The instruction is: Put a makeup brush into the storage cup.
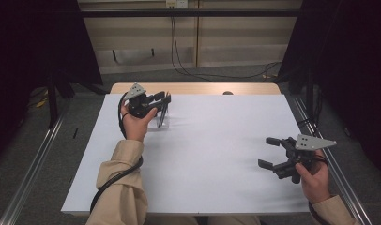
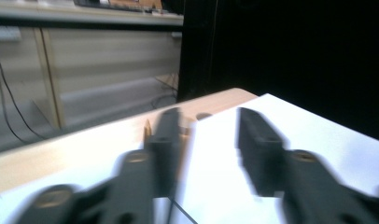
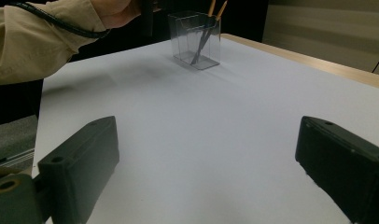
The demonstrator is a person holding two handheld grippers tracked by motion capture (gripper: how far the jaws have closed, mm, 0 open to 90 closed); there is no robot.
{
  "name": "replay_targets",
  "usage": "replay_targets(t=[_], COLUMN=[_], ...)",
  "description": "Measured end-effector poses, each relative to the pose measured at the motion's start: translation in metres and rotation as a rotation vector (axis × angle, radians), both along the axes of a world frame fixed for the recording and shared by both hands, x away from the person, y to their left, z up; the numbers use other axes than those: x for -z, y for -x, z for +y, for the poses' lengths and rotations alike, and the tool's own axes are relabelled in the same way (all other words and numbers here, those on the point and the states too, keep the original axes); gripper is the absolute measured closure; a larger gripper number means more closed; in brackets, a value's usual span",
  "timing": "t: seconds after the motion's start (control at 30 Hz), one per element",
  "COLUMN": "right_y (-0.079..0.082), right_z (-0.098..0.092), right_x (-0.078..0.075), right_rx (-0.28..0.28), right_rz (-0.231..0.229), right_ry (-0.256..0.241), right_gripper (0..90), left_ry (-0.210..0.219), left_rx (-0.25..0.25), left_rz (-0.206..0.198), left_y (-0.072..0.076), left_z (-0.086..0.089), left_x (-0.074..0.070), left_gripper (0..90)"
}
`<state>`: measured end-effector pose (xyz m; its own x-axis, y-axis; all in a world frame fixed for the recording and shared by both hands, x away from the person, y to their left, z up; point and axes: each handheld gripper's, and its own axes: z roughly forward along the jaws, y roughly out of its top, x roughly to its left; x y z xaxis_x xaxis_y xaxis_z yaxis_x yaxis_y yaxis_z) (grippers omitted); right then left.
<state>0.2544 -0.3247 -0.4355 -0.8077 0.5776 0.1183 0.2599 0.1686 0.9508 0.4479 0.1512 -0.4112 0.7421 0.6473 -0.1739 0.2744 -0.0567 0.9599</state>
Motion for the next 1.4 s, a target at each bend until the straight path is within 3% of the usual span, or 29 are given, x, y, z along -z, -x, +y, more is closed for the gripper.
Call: replay_targets(t=[0.07,0.13,0.37,0.67,1.1,1.4], right_y=[0.001,0.001,0.004,0.005,0.005,0.005], right_z=[0.0,-0.001,-0.001,-0.001,0.001,0.001], right_x=[0.0,-0.001,-0.001,0.0,0.0,0.0], right_rx=[0.0,0.002,0.007,0.008,0.007,0.008], right_rz=[-0.003,-0.002,0.002,0.001,-0.001,-0.002], right_ry=[0.004,0.001,0.005,0.009,0.016,0.018], right_gripper=[5.5,5.5,5.5,5.5,5.5,5.5], left_ry=[-0.02,-0.01,-0.014,0.01,0.022,0.006], left_rx=[-0.003,-0.001,0.006,0.003,0.014,0.041], left_rz=[-0.012,-0.009,-0.013,-0.015,-0.024,-0.037], left_y=[0.001,0.002,0.01,0.023,0.043,0.055], left_z=[0.0,0.001,0.005,0.013,0.028,0.031], left_x=[0.0,0.001,-0.001,-0.001,0.002,-0.003], left_gripper=[44.2,36.5,21.1,12.6,7.2,3.5])
